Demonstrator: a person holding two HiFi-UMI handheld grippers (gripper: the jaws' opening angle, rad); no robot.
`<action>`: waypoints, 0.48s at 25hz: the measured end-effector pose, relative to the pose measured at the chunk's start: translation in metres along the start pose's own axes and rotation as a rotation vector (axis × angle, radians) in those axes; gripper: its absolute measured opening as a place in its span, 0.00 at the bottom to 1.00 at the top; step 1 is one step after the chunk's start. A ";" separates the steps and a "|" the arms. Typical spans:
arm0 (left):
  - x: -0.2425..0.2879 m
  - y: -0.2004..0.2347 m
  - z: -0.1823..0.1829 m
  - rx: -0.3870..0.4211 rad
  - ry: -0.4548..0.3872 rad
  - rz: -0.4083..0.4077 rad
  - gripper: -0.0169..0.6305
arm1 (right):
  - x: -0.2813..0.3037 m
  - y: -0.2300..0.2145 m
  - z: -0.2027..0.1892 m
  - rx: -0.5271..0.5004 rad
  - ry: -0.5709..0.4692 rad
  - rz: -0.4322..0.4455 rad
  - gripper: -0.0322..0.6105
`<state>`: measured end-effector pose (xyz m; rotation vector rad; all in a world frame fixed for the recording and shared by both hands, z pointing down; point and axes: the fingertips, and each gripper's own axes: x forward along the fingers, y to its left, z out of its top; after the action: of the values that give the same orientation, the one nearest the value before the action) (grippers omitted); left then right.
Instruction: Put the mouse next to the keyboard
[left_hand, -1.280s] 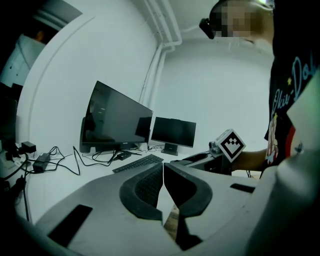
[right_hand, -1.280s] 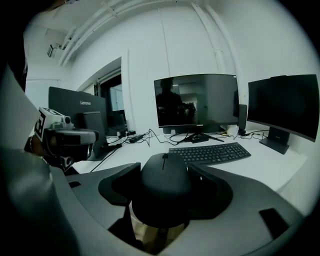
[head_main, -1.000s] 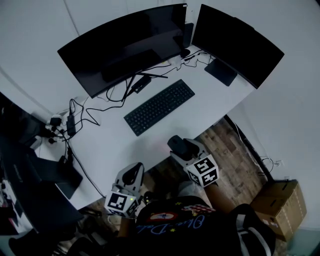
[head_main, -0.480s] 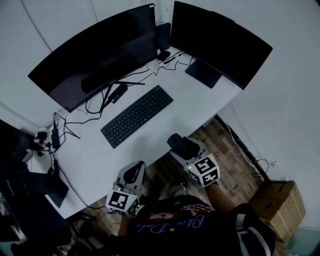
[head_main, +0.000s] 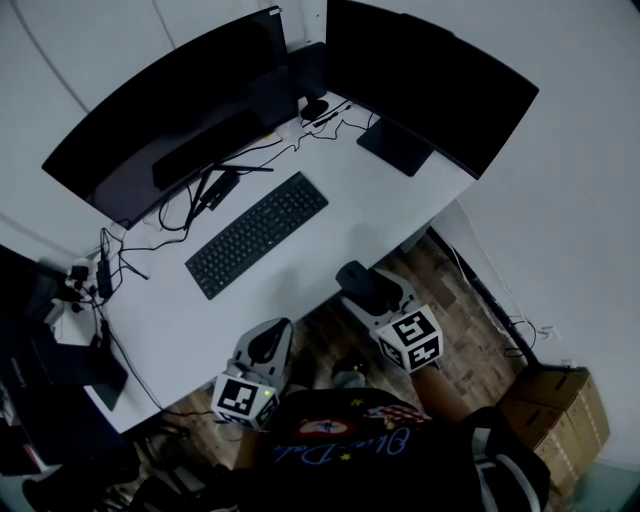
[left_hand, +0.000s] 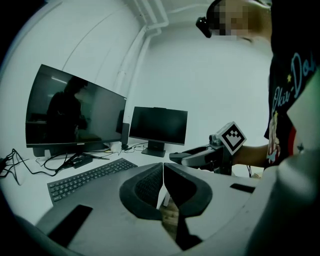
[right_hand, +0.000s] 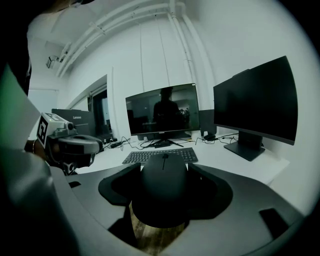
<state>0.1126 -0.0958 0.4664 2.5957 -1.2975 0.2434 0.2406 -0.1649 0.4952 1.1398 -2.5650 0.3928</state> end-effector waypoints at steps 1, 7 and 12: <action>0.004 -0.004 0.000 0.000 0.003 -0.005 0.03 | -0.003 -0.003 -0.001 0.001 -0.003 -0.001 0.50; 0.023 -0.025 0.000 0.020 0.022 -0.061 0.03 | -0.019 -0.022 -0.004 0.028 -0.023 -0.034 0.50; 0.043 -0.027 0.006 0.010 0.023 -0.091 0.03 | -0.024 -0.042 -0.002 0.037 -0.038 -0.074 0.50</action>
<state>0.1598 -0.1147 0.4681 2.6438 -1.1703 0.2636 0.2874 -0.1756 0.4927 1.2632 -2.5490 0.4064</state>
